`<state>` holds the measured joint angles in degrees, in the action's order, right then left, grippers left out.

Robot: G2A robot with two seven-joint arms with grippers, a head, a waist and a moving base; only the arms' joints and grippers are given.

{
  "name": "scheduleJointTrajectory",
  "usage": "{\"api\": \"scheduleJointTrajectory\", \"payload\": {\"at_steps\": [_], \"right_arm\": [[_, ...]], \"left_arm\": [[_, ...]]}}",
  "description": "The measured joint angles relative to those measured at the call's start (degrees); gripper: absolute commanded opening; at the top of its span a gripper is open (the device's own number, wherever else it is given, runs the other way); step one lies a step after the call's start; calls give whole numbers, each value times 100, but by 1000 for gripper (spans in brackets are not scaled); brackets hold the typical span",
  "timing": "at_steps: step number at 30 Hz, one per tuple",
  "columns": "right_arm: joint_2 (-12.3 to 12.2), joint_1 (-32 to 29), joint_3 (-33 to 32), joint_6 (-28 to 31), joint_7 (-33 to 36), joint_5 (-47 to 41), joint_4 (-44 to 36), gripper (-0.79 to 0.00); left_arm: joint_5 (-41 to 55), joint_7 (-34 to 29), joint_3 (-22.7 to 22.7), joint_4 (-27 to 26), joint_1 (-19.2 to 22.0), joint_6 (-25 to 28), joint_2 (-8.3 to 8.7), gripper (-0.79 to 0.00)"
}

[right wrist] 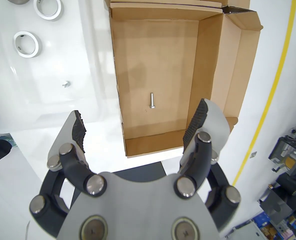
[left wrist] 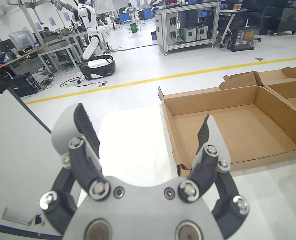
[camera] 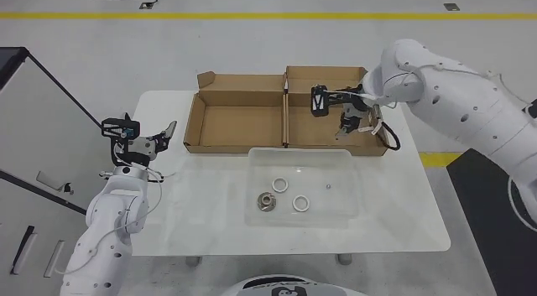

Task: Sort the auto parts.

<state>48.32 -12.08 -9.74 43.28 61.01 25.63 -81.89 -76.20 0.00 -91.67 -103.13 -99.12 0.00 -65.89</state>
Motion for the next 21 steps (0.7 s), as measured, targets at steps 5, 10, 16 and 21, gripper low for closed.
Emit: {"api": "scheduleJointTrajectory", "payload": {"at_steps": [5,10,16,21], "right_arm": [[-283,-12,0,-456,458,-261,-834,0],[-467,-149,-1,-878,880,-477,-1451,0],[-586,-192,-1,-1244,1246,-778,-1921,0],[-588,-191,-1,-1256,1257,-786,-1944,0]], "left_arm": [[0,0,0,0,0,0,0,0],[0,0,0,0,0,0,0,0],[0,0,0,0,0,0,0,0],[0,0,0,0,0,0,0,0]]}}
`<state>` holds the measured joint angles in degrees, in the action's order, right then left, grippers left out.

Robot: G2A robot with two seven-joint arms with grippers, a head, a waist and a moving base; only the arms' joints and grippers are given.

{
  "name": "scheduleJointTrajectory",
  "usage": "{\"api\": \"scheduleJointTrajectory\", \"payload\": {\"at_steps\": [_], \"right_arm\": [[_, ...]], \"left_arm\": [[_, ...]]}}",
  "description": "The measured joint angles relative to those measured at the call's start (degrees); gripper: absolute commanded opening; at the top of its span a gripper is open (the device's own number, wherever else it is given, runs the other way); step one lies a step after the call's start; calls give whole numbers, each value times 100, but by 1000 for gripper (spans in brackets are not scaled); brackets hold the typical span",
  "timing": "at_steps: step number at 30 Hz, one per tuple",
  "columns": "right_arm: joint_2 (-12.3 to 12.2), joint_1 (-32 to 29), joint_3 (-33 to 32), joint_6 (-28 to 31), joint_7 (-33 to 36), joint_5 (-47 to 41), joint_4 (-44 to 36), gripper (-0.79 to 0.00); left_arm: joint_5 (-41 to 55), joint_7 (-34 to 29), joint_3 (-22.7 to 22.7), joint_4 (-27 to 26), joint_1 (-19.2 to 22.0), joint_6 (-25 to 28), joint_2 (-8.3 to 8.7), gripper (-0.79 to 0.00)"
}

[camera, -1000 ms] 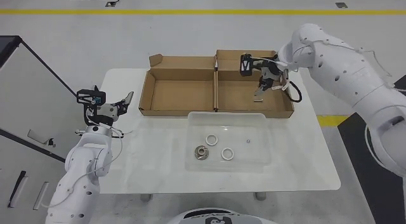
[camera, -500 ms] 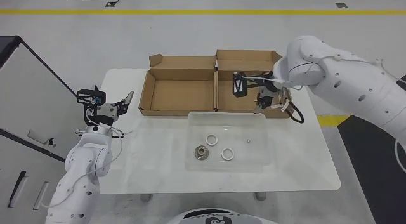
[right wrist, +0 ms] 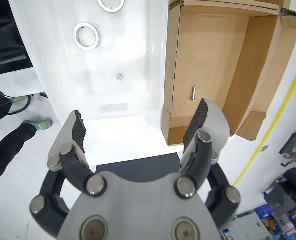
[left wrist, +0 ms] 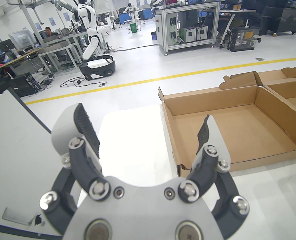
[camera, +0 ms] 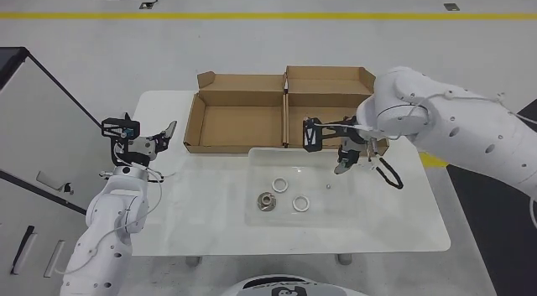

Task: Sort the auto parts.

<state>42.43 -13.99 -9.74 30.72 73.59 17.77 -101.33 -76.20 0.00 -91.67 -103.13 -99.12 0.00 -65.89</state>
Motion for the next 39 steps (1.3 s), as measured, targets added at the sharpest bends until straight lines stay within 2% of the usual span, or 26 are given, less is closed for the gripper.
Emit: {"api": "scheduleJointTrajectory", "payload": {"at_steps": [23,31,39], "right_arm": [[0,-26,0,-17,-28,28,-3,0],[-126,-207,-25,-189,190,250,-607,0],[-280,-457,0,-777,776,326,-1197,0]], "left_arm": [[0,0,0,0,0,0,0,0],[0,0,0,0,0,0,0,0],[0,0,0,0,0,0,0,0]]}}
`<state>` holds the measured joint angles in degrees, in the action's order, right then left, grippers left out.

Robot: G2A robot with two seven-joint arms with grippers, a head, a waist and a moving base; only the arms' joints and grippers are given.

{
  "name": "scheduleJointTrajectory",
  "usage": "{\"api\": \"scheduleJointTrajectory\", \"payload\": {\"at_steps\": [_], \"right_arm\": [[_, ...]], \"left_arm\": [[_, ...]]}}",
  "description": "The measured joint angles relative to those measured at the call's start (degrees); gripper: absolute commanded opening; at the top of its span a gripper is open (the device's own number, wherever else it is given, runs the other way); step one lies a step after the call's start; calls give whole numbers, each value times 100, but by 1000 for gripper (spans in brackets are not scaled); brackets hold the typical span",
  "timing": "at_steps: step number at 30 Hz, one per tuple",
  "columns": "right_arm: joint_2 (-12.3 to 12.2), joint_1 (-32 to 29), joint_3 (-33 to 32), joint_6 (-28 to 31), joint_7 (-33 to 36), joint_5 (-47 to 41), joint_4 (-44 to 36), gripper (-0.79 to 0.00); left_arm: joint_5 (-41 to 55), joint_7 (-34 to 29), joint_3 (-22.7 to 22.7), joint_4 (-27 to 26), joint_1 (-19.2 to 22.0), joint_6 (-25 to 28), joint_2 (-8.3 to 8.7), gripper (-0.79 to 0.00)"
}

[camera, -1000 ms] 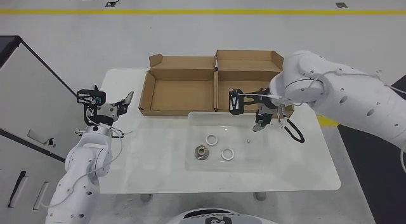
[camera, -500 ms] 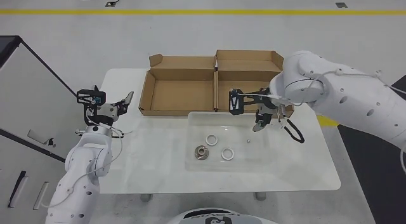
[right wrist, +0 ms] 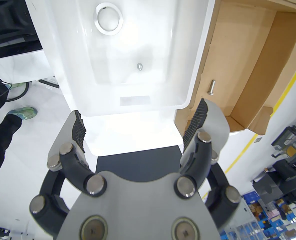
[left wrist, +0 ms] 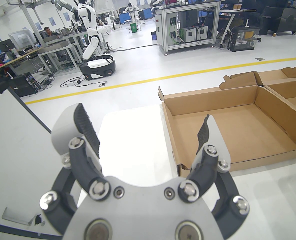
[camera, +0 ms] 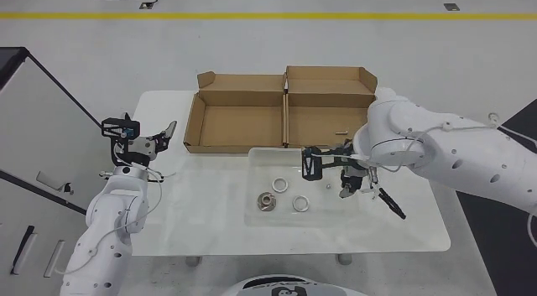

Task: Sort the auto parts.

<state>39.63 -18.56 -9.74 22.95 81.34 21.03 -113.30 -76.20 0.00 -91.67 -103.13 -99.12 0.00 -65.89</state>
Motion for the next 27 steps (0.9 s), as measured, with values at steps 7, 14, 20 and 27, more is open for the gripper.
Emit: {"api": "scheduleJointTrajectory", "payload": {"at_steps": [7,14,20,27], "right_arm": [[8,-184,0,-164,165,82,-10,0],[62,-319,0,175,-175,193,444,-55],[165,-431,0,376,-375,211,777,-172],[315,-590,0,555,-554,384,978,-259]], "left_arm": [[0,0,0,0,0,0,0,0],[0,0,0,0,0,0,0,0],[0,0,0,0,0,0,0,0],[0,0,0,0,0,0,0,0]]}}
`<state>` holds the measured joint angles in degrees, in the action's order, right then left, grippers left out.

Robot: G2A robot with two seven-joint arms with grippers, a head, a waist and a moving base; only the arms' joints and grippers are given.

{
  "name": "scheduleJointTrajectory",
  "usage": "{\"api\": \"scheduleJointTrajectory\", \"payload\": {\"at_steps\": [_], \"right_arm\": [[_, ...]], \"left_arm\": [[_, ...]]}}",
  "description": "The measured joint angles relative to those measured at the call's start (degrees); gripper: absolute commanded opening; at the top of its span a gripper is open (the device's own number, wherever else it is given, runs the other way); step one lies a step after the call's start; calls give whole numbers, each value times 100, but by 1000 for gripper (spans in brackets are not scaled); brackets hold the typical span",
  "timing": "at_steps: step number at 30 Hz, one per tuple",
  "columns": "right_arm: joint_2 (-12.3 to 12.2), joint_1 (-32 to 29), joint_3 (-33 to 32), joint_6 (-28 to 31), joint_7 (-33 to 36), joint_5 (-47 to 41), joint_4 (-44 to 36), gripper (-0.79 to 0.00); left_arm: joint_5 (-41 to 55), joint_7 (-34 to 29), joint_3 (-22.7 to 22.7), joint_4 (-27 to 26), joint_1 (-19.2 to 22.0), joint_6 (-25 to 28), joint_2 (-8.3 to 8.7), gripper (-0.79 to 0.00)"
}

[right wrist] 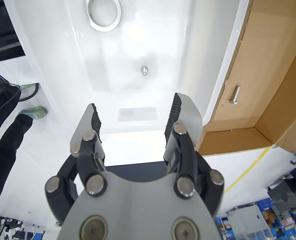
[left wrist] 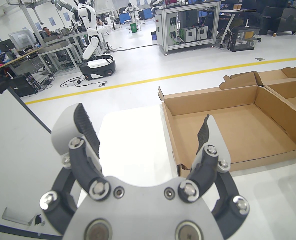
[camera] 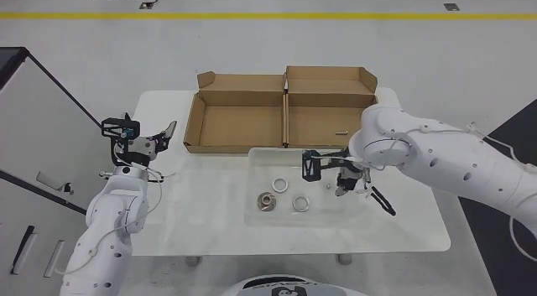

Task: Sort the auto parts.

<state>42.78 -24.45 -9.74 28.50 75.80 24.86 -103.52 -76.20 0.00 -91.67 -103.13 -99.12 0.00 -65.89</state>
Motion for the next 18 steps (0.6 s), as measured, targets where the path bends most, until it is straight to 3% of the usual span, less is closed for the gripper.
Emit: {"api": "scheduleJointTrajectory", "payload": {"at_steps": [6,11,18], "right_arm": [[138,-87,0,156,-156,211,189,-299],[277,-177,0,199,-198,348,340,-397],[503,-289,0,184,-183,531,528,-406]], "left_arm": [[0,0,0,0,0,0,0,0],[0,0,0,0,0,0,0,0],[0,0,0,0,0,0,0,0]]}}
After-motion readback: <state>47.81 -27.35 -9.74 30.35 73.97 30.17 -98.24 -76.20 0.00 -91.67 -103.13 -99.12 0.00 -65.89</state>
